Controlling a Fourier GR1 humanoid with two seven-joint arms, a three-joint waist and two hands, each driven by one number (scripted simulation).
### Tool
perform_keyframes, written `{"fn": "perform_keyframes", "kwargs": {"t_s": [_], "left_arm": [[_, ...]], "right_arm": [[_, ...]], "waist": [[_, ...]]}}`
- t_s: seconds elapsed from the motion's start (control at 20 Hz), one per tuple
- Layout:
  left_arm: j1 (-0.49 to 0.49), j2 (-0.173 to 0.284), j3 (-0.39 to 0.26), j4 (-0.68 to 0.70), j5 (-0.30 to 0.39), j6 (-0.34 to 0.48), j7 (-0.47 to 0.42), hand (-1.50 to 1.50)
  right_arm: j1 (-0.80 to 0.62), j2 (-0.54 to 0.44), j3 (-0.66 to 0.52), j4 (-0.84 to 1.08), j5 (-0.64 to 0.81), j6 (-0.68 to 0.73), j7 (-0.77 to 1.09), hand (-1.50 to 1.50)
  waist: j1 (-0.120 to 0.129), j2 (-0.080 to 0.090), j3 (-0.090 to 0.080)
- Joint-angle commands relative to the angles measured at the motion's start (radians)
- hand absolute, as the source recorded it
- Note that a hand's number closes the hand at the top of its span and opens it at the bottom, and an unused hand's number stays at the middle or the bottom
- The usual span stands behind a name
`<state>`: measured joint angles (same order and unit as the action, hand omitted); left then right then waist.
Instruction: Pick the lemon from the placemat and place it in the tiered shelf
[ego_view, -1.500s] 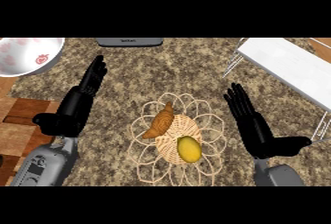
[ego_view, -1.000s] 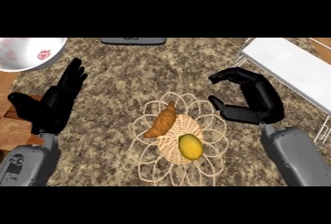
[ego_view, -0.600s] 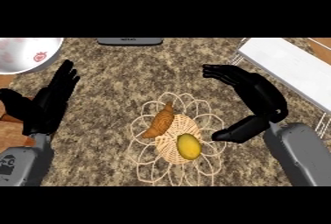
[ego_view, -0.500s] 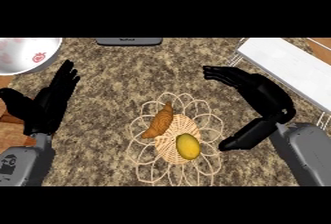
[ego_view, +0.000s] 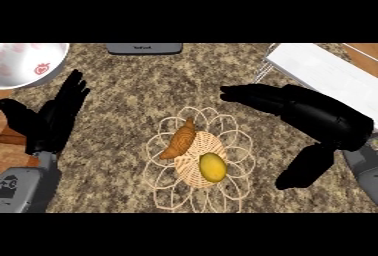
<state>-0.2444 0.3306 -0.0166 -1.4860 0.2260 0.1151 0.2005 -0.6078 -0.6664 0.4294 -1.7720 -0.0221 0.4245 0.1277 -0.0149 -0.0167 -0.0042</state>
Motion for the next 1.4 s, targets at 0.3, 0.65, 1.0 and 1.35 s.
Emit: {"fn": "perform_keyframes", "kwargs": {"t_s": [0.3,0.65,1.0,1.35], "left_arm": [[-0.004,-0.001,0.029,0.006,0.025,-0.047,-0.014,0.00],[-0.017,-0.029,0.013,0.010,-0.022,-0.017,-0.010,0.00],[0.035,-0.040,0.019,-0.056,-0.052,-0.018,0.006,0.00],[0.004,-0.056,0.038,-0.046,-0.042,-0.060,0.040,0.00]], "right_arm": [[0.020,0.128,0.290,-0.237,0.403,-0.052,0.419,-1.50],[0.028,0.265,0.468,-0.232,0.579,0.038,0.650,-1.50],[0.088,0.298,0.454,-0.157,0.735,0.099,0.618,-1.50],[0.217,0.320,0.488,-0.137,0.898,0.080,0.544,-1.50]], "waist": [[0.013,0.014,0.003],[0.011,0.014,0.003],[0.017,0.015,0.004],[0.016,0.016,0.004]]}}
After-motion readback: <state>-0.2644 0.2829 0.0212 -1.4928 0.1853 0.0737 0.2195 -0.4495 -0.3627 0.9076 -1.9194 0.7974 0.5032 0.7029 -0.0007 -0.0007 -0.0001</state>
